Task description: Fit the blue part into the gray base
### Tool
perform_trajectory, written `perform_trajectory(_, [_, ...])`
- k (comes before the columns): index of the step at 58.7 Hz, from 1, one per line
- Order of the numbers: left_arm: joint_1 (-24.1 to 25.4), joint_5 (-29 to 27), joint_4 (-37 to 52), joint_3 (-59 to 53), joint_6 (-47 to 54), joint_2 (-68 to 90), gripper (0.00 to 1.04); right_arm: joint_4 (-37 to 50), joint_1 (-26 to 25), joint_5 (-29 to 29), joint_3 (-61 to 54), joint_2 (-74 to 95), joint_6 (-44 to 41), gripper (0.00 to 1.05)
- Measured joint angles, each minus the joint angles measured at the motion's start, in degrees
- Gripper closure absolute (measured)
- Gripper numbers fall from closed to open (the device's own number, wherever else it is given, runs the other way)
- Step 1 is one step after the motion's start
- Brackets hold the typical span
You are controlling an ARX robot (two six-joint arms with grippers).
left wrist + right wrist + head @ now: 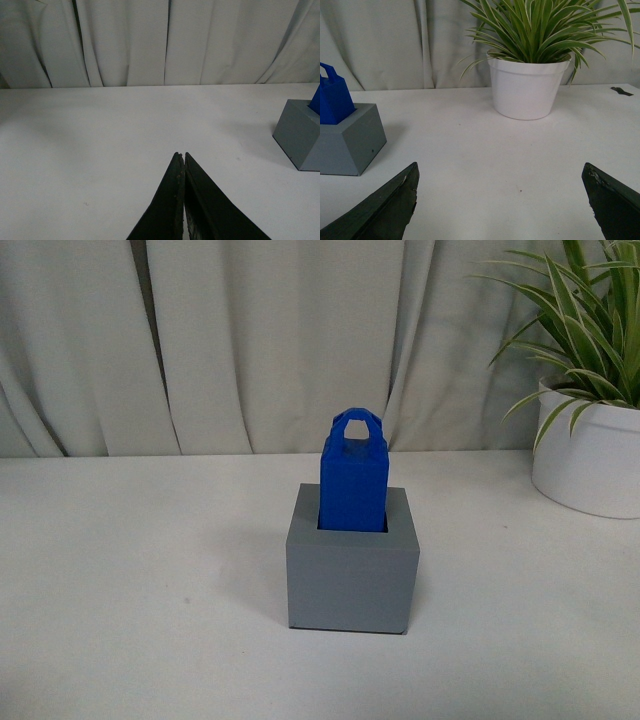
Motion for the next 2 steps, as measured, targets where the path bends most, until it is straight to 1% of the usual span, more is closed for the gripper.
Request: perform_trajectory(2, [0.0, 0.0, 0.0, 0.0, 0.0, 0.0, 1.01, 0.0, 0.0, 0.0, 0.0, 0.0, 0.0, 0.09])
